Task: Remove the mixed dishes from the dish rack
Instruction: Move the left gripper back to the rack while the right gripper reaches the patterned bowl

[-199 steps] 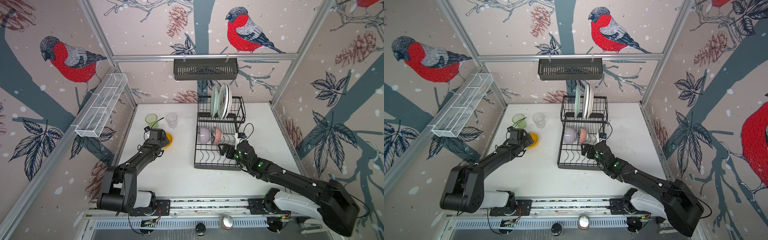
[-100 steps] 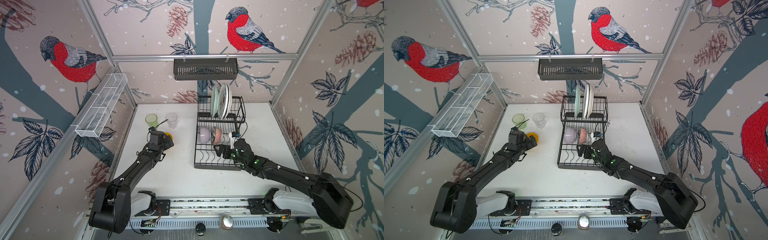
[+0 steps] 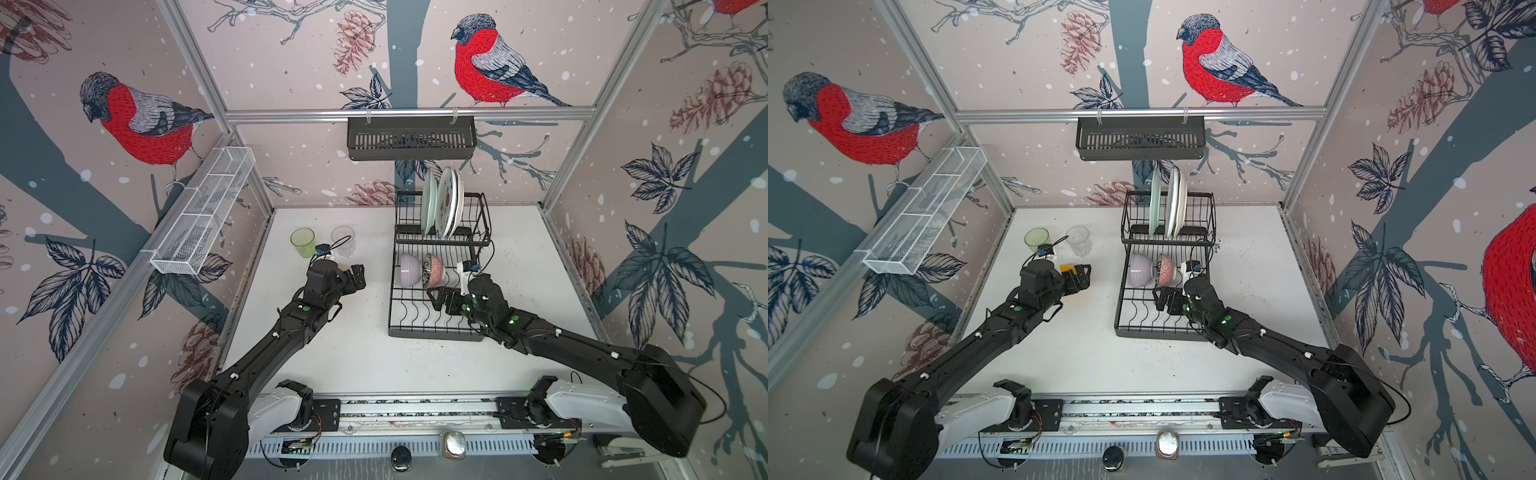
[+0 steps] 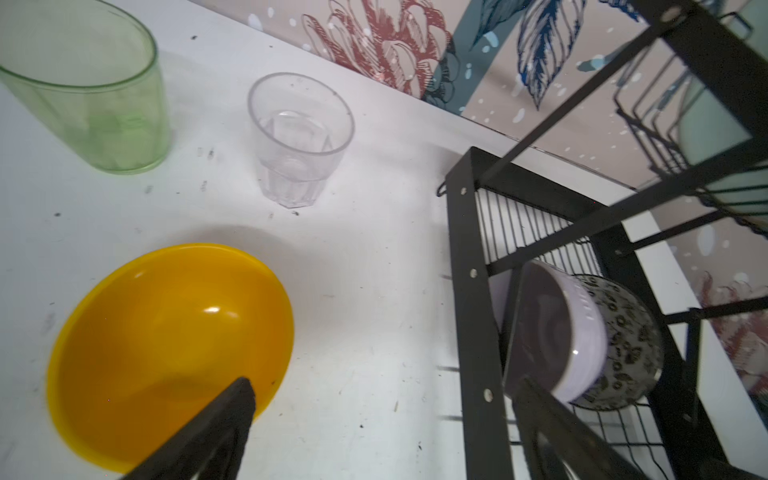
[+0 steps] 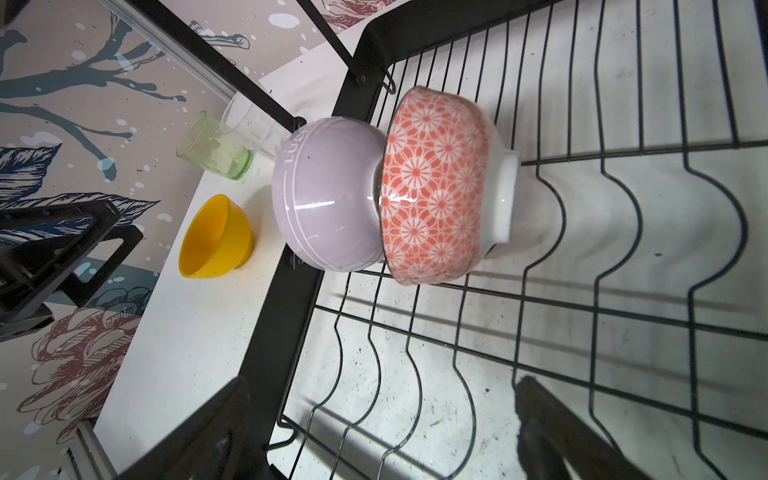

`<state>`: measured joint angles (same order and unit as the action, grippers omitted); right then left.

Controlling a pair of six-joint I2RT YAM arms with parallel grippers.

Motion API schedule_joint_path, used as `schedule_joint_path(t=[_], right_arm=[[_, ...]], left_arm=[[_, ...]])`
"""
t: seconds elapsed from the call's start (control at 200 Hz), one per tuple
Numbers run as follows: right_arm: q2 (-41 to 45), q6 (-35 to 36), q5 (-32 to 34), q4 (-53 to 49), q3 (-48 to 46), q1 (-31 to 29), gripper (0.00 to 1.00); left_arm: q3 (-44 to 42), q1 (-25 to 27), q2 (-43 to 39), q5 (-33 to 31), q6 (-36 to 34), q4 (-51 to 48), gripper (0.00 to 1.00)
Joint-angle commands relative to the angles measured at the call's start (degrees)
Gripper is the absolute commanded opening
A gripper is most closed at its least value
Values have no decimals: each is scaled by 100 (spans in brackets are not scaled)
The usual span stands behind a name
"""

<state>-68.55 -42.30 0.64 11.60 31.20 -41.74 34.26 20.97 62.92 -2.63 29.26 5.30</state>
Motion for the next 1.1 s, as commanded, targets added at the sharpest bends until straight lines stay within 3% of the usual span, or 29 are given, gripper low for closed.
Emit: schedule_joint_path(t=[0.0,0.225,0.78,1.001,1.096], right_arm=[[-33,-128,-60,112,9,27,99],[-267,-63,-153,184,155,152,99],[-1259,753,9,668,527,456,100],[-1573,879,-135,805,684,631,96],[-1744,957,-168,753,831,675,89]], left_arm=[[-353,218,-124,379,-216,1021,97],[-515,596,-187,142,-486,1170,97],[-683,676,-74,258,-442,1276,97],[-658,680,-62,263,-430,1261,97],[-651,679,-42,239,-457,1264,97]])
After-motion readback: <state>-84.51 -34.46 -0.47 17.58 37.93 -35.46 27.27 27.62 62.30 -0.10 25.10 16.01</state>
